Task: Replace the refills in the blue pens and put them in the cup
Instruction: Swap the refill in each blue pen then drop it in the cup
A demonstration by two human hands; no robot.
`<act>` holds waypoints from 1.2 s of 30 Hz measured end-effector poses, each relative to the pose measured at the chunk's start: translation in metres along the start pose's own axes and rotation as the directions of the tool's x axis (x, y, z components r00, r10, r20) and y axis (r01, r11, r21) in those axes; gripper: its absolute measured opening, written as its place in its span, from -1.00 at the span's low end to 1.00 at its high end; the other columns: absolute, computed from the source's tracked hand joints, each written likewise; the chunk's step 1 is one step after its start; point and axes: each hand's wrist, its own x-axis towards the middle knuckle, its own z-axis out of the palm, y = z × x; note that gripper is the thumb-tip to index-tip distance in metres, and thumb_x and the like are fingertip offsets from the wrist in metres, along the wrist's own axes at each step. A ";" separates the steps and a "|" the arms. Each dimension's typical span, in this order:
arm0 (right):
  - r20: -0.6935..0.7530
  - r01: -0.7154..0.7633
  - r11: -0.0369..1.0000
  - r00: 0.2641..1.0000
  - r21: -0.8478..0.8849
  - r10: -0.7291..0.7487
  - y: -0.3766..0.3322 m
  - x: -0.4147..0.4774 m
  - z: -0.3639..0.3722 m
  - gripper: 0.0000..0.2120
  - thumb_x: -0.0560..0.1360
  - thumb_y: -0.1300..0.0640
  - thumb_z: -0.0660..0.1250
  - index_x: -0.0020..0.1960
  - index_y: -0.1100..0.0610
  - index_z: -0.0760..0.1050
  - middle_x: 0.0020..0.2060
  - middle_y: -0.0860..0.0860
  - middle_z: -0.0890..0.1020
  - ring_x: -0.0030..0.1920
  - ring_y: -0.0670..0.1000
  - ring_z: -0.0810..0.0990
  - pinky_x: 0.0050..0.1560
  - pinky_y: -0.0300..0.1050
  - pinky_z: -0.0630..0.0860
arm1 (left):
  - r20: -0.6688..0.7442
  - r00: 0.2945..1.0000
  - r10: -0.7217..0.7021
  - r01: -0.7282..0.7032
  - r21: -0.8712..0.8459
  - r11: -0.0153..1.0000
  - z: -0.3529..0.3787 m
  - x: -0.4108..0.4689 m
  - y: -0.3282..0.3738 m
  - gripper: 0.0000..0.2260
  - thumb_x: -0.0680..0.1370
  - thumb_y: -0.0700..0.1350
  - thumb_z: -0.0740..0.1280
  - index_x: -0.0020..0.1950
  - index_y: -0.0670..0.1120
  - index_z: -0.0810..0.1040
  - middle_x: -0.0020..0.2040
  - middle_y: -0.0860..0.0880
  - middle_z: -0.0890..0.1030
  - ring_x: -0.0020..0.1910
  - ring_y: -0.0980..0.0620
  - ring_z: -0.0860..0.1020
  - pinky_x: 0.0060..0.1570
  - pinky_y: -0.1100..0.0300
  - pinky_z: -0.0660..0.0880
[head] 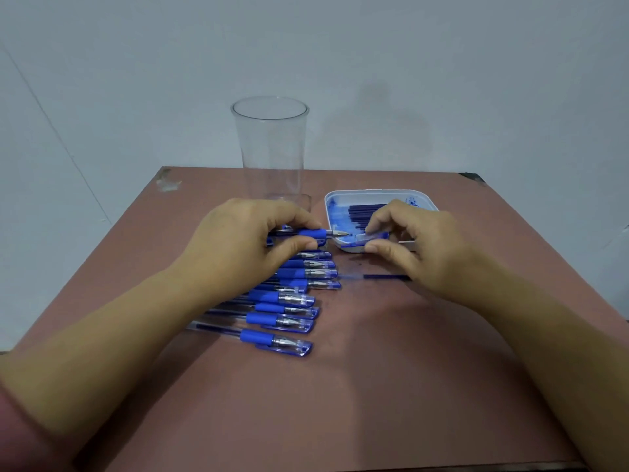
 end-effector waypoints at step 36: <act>-0.086 0.017 0.897 0.996 0.442 0.023 -0.028 0.002 0.030 -0.88 0.53 0.16 0.37 -0.04 -0.06 0.52 -0.18 -0.09 0.65 -0.22 -0.14 0.61 -0.16 -0.28 0.51 | 0.003 0.997 0.078 -0.078 0.029 0.997 0.000 -0.010 0.013 -0.68 0.49 0.23 0.32 0.14 0.11 0.61 -0.03 0.25 0.61 -0.05 0.30 0.52 -0.04 0.38 0.45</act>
